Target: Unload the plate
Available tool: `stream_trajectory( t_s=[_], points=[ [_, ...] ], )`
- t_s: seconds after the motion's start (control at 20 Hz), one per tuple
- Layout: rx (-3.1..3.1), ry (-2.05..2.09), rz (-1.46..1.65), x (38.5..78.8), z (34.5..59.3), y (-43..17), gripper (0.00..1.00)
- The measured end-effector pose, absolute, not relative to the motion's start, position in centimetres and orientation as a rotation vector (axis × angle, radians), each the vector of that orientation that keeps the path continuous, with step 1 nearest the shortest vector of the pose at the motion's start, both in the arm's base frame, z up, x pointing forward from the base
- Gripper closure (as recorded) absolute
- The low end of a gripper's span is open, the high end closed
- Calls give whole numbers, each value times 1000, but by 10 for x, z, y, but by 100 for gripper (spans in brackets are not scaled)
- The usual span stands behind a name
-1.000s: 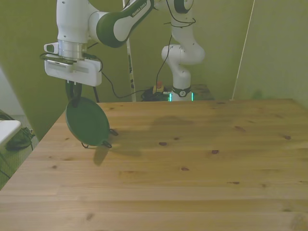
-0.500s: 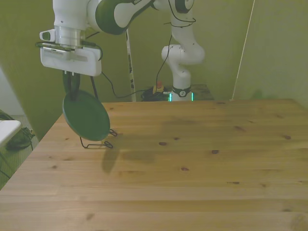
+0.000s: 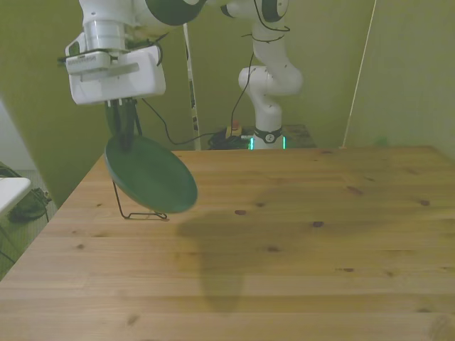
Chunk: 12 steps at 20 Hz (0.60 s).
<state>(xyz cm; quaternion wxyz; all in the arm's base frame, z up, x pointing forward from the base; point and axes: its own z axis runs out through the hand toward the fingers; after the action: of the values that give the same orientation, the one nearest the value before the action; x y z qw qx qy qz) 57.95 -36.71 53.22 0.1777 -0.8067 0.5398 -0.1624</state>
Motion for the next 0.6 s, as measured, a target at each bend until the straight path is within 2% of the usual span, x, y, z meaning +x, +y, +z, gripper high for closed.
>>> stream_trajectory(
  t_s=[0.35,0.6],
  points=[
    [-2194,1445,-229,636,459,-345,100],
    [-2197,1456,-155,650,414,-349,100]
  ],
)
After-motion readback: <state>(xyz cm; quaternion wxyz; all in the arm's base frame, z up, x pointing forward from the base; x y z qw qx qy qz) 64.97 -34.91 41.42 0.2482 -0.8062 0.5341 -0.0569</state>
